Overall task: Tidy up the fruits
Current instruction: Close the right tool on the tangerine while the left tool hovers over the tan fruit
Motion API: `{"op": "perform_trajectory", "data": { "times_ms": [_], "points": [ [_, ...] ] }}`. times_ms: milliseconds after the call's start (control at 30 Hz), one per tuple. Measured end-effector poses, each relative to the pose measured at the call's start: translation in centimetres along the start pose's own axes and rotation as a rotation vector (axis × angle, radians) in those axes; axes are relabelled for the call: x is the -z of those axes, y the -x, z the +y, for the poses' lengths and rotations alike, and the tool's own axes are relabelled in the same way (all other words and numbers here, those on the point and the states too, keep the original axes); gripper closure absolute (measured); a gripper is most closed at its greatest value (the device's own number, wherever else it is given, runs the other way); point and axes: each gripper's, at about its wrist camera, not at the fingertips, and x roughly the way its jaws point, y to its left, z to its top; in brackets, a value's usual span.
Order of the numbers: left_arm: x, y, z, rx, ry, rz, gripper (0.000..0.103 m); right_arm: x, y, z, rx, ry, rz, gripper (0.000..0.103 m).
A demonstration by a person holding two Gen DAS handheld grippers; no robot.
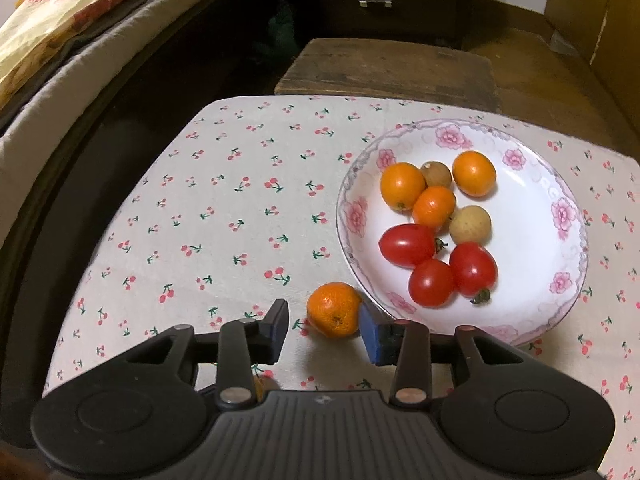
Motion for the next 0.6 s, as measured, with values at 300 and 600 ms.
{"op": "perform_trajectory", "data": {
  "times_ms": [300, 600],
  "points": [
    [0.3, 0.2, 0.5, 0.015, 0.015, 0.007, 0.065, -0.6, -0.7, 1.4, 0.035, 0.007, -0.007, 0.061],
    [-0.1, -0.1, 0.9, 0.021, 0.024, 0.013, 0.067, 0.1, -2.4, 1.6, 0.064, 0.049, 0.041, 0.065]
  ]
}}
